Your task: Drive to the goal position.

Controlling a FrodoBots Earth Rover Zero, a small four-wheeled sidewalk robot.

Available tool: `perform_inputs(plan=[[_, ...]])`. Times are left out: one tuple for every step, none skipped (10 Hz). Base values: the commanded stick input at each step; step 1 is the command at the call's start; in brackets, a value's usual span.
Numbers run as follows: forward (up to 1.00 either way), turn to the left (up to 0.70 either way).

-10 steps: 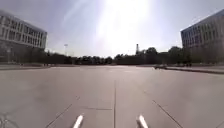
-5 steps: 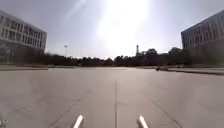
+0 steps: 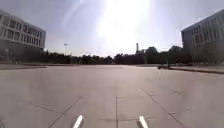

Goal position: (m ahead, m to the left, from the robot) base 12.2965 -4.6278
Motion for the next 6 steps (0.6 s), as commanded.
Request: perform_inputs(plan=[[0.99, -0.20], [0.99, -0.05], [0.99, 0.00], [0.99, 0.00], [0.99, 0.00], [0.99, 0.00]])
